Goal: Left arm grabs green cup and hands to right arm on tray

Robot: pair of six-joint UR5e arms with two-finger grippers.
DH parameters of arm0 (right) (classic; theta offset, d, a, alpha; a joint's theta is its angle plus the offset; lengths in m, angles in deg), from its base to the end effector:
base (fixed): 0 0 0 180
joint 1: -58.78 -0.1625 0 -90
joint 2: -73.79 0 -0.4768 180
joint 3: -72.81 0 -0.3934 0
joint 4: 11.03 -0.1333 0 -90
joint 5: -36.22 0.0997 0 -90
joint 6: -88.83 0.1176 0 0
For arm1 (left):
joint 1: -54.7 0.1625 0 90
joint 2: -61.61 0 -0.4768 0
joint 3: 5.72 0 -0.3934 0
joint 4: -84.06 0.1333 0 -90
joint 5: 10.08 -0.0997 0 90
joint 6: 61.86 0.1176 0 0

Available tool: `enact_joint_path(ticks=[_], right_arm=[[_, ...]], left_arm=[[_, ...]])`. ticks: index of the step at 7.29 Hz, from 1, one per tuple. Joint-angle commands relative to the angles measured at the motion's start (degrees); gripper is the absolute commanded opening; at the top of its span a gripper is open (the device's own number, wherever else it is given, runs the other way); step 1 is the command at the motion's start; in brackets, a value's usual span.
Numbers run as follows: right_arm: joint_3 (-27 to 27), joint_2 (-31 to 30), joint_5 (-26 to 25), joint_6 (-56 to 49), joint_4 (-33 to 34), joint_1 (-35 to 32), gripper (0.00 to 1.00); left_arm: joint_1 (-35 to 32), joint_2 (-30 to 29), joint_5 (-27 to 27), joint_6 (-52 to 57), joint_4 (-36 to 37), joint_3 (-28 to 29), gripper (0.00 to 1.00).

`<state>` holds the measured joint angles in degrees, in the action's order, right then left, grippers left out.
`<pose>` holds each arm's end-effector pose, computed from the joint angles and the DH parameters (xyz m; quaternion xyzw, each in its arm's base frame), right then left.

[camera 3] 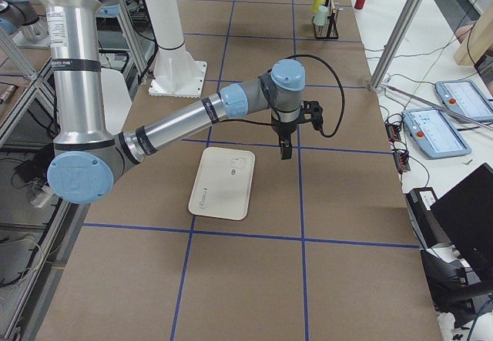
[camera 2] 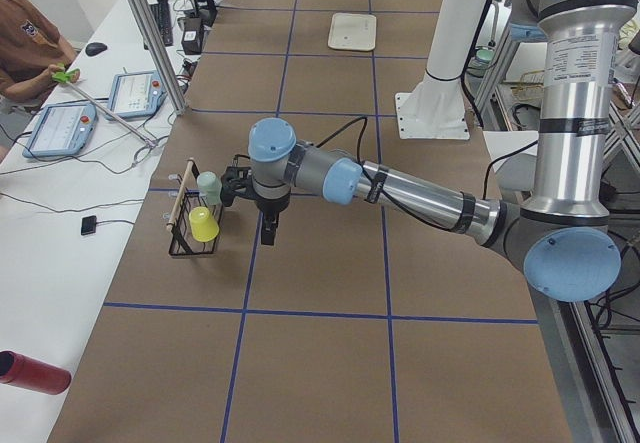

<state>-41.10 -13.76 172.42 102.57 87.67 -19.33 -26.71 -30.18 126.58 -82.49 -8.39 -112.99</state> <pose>-0.0541 -0.4920 0.5115 0.0517 -0.4093 -0.0455 0.9098 0.0288 -0.5105 0.5491 0.0677 0.4197 -0.0211 0.9049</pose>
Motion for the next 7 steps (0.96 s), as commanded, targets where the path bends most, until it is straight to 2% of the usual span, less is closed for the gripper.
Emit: enact_joint_path(ticks=[1,2,4,5,7], right_arm=[[0.88,0.62,-0.14,-0.2,-0.09,2.68,1.0],[0.71,0.8,-0.23,-0.11,-0.17,4.18,1.0],[0.88,1.15,-0.32,-0.2,-0.17,4.37,1.0],[0.88,1.59,-0.32,-0.2,-0.17,4.63,1.0],[0.97,1.59,-0.32,-0.2,-0.17,5.07,1.0]], left_arm=[[6.93,-10.37,-5.73,-13.66,1.12,0.92,1.0],[11.49,-13.65,-8.92,-19.22,3.56,1.1,1.0],[13.11,-17.53,-8.16,-20.42,3.41,2.59,1.0],[14.77,-20.51,-8.77,-21.98,3.76,4.77,0.97],[14.96,-29.56,-8.95,-19.83,2.98,15.72,0.9]])
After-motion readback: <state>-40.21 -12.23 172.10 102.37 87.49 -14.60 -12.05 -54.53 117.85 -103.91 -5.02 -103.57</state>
